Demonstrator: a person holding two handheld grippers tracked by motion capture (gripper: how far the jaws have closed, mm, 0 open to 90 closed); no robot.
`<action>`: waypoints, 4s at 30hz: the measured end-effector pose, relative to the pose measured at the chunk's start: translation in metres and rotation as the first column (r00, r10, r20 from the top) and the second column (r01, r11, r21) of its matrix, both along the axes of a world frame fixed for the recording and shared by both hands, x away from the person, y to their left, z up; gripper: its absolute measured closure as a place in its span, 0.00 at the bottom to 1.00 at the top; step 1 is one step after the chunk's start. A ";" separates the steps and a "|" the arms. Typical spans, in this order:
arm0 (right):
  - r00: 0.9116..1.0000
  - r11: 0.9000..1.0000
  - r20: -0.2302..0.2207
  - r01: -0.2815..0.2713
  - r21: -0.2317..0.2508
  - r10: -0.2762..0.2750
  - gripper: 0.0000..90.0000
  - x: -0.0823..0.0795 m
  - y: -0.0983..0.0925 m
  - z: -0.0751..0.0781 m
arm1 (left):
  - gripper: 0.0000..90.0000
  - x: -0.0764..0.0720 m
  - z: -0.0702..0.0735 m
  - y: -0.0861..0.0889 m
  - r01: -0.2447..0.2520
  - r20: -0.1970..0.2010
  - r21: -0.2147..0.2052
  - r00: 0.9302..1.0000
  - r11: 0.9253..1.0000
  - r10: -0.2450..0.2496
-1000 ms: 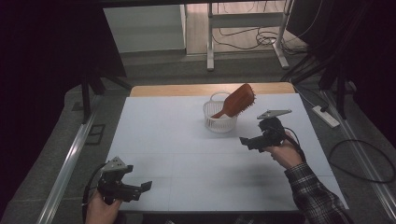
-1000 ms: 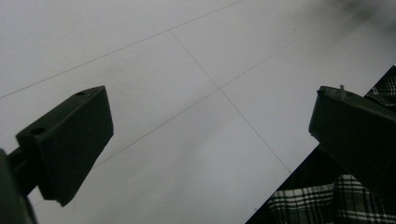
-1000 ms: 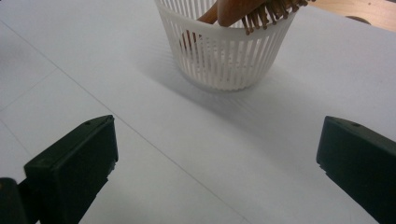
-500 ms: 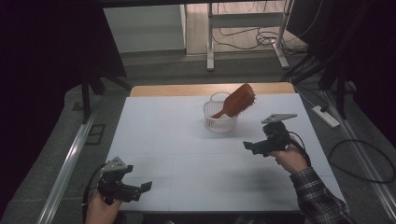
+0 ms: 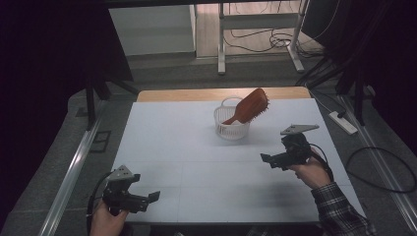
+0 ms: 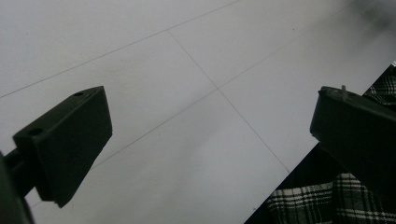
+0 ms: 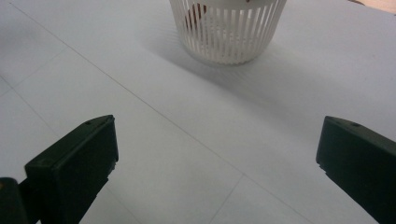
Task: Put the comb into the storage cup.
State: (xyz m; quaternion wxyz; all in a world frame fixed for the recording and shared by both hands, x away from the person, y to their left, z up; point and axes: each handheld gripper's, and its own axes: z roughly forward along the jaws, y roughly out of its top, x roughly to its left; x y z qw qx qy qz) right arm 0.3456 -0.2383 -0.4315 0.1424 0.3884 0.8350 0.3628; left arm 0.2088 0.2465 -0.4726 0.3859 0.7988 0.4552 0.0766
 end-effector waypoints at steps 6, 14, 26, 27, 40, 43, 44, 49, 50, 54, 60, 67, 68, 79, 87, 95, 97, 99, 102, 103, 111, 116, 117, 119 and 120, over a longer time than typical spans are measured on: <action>1.000 1.000 -0.021 0.007 0.007 -0.006 0.00 -0.005 -0.008 -0.004 | 0.00 0.000 0.000 0.000 0.000 0.000 -0.001 1.000 1.000 0.000; 1.000 1.000 -0.020 0.016 0.006 -0.016 0.00 -0.011 -0.014 -0.006 | 0.00 0.000 0.000 0.000 0.001 -0.002 -0.004 1.000 1.000 -0.001; 0.999 1.000 -0.045 0.024 0.007 -0.024 0.00 -0.021 -0.026 -0.008 | 0.00 0.000 0.000 0.001 0.009 0.001 -0.011 1.000 1.000 -0.009; 0.999 1.000 -0.042 0.022 0.005 -0.022 0.00 -0.022 -0.027 -0.008 | 0.00 0.000 0.000 0.001 0.009 0.001 -0.011 1.000 1.000 -0.009; 0.998 0.999 -0.042 0.043 -0.021 -0.044 0.00 -0.038 -0.042 -0.011 | 0.00 0.000 0.000 0.000 0.011 0.001 -0.010 1.000 1.000 -0.011; 0.998 0.999 -0.043 0.042 -0.024 -0.043 0.00 -0.041 -0.044 -0.012 | 0.00 0.000 0.000 0.000 0.011 0.001 -0.009 1.000 1.000 -0.011; 0.998 0.999 -0.044 0.042 -0.026 -0.044 0.00 -0.043 -0.045 -0.012 | 0.00 0.000 0.000 0.000 0.012 0.001 -0.009 1.000 1.000 -0.012; 0.998 0.999 -0.046 0.044 -0.032 -0.046 0.00 -0.048 -0.048 -0.014 | 0.00 0.000 0.000 0.000 0.012 0.001 -0.004 1.000 1.000 -0.012; 0.998 0.998 -0.045 0.045 -0.034 -0.047 0.00 -0.049 -0.049 -0.014 | 0.01 0.000 0.000 0.000 0.012 0.001 -0.004 1.000 1.000 -0.012; 0.997 0.998 -0.051 0.052 -0.031 -0.054 0.00 -0.055 -0.053 -0.015 | 0.01 0.000 0.000 0.000 0.012 0.001 -0.004 1.000 1.000 -0.012; 0.997 0.998 -0.049 0.059 -0.036 -0.060 0.00 -0.061 -0.058 -0.017 | 0.00 0.000 0.000 -0.001 0.012 0.001 -0.003 1.000 1.000 -0.012; 0.996 0.996 -0.047 0.072 -0.046 -0.074 0.00 -0.067 -0.065 -0.018 | 0.01 0.000 0.000 -0.001 0.010 -0.001 -0.005 1.000 1.000 -0.010; 0.996 0.996 -0.046 0.075 -0.046 -0.078 0.00 -0.068 -0.066 -0.018 | 0.01 0.000 0.000 -0.001 0.010 -0.001 -0.004 1.000 1.000 -0.010; 0.993 0.993 -0.044 0.108 -0.039 -0.109 0.00 -0.075 -0.078 -0.019 | 0.01 0.000 0.000 -0.001 0.010 -0.001 -0.004 1.000 1.000 -0.010; 0.991 0.991 -0.047 0.125 -0.049 -0.128 0.00 -0.083 -0.084 -0.018 | 0.01 0.000 0.000 -0.001 0.011 -0.001 -0.001 1.000 1.000 -0.011; 0.988 0.988 -0.042 0.144 -0.049 -0.146 0.00 -0.090 -0.089 -0.016 | 0.01 0.000 0.000 -0.001 0.009 -0.002 -0.002 1.000 1.000 -0.009; 0.988 0.988 -0.041 0.148 -0.050 -0.150 0.00 -0.092 -0.090 -0.016 | 0.01 0.000 0.000 -0.001 0.009 -0.001 -0.001 1.000 1.000 -0.009; 0.987 0.987 -0.040 0.153 -0.049 -0.155 0.00 -0.093 -0.091 -0.016 | 0.01 0.000 0.000 -0.001 0.009 -0.002 -0.002 1.000 1.000 -0.009; 0.986 0.986 -0.040 0.160 -0.049 -0.162 0.00 -0.096 -0.094 -0.015 | 0.01 0.000 0.000 -0.001 0.009 -0.001 0.001 1.000 1.000 -0.009; 0.985 0.985 -0.041 0.165 -0.048 -0.167 0.00 -0.097 -0.095 -0.015 | 0.01 0.000 0.000 -0.001 0.012 -0.001 0.002 1.000 1.000 -0.012; 0.984 0.983 -0.033 0.175 -0.056 -0.177 0.00 -0.103 -0.099 -0.013 | 0.01 0.000 0.000 -0.001 0.010 -0.001 0.004 1.000 1.000 -0.010; 0.983 0.982 -0.036 0.178 -0.064 -0.181 0.00 -0.105 -0.099 -0.012 | 0.01 0.000 0.000 -0.001 0.009 -0.002 0.006 1.000 1.000 -0.009; 0.983 0.982 -0.035 0.178 -0.064 -0.181 0.00 -0.105 -0.099 -0.012 | 0.01 0.000 0.000 -0.001 0.009 -0.002 0.006 1.000 1.000 -0.009; 0.982 0.981 -0.036 0.182 -0.061 -0.185 0.00 -0.105 -0.100 -0.012 | 0.01 0.000 0.000 -0.001 0.009 -0.002 0.004 1.000 1.000 -0.009; 0.982 0.981 -0.037 0.182 -0.061 -0.185 0.00 -0.105 -0.100 -0.012 | 0.01 0.000 0.000 -0.001 0.008 -0.001 0.002 1.000 1.000 -0.008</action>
